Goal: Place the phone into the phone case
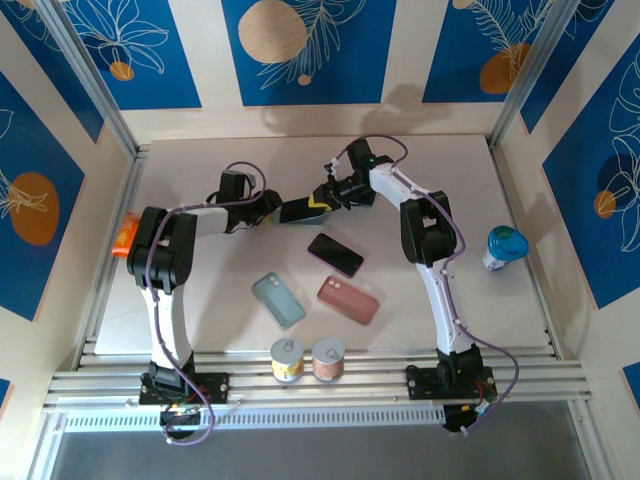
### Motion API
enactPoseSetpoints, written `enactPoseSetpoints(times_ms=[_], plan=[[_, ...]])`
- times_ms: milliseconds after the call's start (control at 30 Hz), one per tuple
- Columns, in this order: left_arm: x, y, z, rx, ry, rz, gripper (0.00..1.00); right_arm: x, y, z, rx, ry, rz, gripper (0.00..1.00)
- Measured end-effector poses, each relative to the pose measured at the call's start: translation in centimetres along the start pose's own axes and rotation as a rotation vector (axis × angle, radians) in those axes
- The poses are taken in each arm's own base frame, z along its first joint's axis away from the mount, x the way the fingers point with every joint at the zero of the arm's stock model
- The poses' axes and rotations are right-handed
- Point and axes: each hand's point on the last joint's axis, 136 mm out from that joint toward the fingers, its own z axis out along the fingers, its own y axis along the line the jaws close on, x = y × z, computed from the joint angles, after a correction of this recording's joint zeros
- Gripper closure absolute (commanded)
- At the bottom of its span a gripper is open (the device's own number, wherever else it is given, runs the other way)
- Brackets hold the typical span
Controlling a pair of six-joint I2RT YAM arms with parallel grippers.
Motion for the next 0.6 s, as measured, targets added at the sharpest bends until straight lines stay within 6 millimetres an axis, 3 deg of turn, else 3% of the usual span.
enactPoseSetpoints(times_ms=[600], plan=[[0.3, 0.0, -0.2, 0.043, -0.036, 0.007, 0.48, -0.1, 0.9, 1.9, -0.013, 0.013, 0.015, 1.00]])
